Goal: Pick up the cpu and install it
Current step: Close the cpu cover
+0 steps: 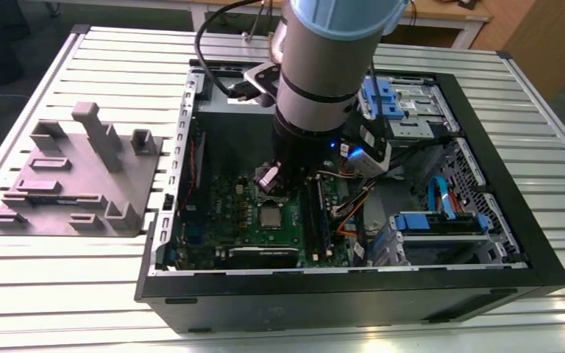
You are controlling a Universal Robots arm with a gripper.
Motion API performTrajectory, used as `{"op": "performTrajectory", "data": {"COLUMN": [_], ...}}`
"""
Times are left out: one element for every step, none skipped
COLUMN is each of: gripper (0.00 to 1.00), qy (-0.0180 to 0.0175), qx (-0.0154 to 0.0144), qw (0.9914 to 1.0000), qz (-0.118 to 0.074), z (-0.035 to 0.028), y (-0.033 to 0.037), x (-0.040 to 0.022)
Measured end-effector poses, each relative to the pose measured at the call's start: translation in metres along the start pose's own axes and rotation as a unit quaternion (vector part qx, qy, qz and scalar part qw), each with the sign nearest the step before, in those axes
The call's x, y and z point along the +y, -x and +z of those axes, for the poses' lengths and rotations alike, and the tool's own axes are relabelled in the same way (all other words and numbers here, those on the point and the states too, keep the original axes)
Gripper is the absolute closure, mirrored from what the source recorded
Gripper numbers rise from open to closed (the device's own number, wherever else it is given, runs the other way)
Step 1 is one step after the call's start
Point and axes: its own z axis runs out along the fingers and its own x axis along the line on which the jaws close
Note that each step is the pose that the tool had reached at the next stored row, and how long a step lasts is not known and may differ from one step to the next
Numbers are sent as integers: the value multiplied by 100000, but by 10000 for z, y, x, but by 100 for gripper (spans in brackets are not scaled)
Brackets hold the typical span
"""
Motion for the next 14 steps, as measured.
{"op": "performTrajectory", "data": {"gripper": [90,90,90,90,90,90,90,90,90,90,90,90,90,90], "qy": [538,1080,1615,2141,2641,3044,3330,3477,3535,3598,3647,3705,3756,3805], "qx": [-391,-788,-1178,-1565,-1933,-2212,-2404,-2482,-2470,-2408,-2326,-2247,-2168,-2115], "qw": [99998,99991,99980,99964,99945,99927,99913,99905,99899,99887,99865,99836,99798,99763], "qz": [-101,-208,-314,-423,-528,-632,-735,-898,-1227,-1961,-2863,-3753,-4638,-5338], "z": [0,1,1,1,2,4,7,16,25,31,36,41,46,51], "y": [12,25,37,49,61,74,87,97,99,98,98,98,98,98], "x": [-10,-20,-30,-41,-51,-61,-70,-77,-78,-79,-79,-80,-80,-80]}}
